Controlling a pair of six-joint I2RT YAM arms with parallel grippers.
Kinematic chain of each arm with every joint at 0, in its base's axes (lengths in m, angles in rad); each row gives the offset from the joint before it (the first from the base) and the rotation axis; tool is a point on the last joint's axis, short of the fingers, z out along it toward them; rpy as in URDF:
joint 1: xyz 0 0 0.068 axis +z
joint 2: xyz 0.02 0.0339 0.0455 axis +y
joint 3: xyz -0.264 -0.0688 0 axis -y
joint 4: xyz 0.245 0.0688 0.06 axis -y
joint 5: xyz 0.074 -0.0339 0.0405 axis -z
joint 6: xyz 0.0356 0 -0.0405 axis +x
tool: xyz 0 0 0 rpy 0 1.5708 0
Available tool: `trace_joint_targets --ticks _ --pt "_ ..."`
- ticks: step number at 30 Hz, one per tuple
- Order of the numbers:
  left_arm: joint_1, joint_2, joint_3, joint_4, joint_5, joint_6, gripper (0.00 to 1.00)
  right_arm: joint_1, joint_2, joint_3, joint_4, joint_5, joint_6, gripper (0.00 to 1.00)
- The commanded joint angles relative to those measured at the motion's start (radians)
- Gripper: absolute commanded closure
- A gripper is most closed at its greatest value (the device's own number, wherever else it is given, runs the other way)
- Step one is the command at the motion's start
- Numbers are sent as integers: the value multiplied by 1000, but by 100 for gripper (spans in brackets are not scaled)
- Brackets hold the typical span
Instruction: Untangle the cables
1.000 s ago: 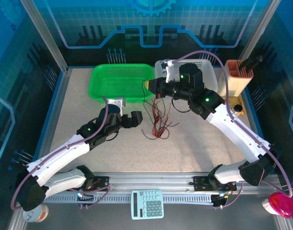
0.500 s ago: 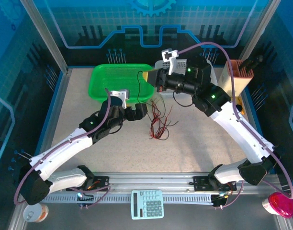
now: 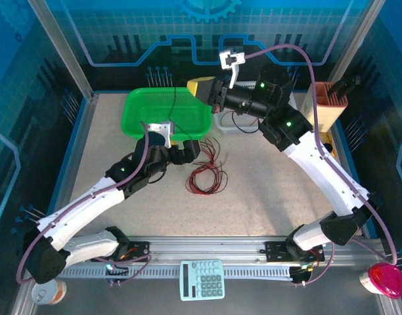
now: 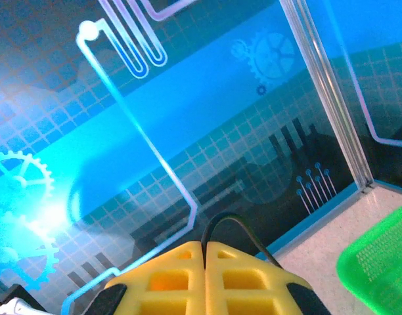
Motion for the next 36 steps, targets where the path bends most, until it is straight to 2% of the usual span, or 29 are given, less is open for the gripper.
trace_joint_targets --ticks 1,9,17,28,36 --pt "5 -19 16 -7 -27 23 1 -17 6 48 119 -32 16 100" --pt "6 -43 16 -18 -48 28 1 -33 65 81 221 16 25 100" --pt "10 -95 1 -45 -91 39 1 -56 192 167 289 50 50 100" --pt "66 -143 -34 -66 -113 20 1 -92 360 315 260 95 48 100" --pt "115 -160 -55 -64 -108 -3 1 -122 552 545 171 94 46 100"
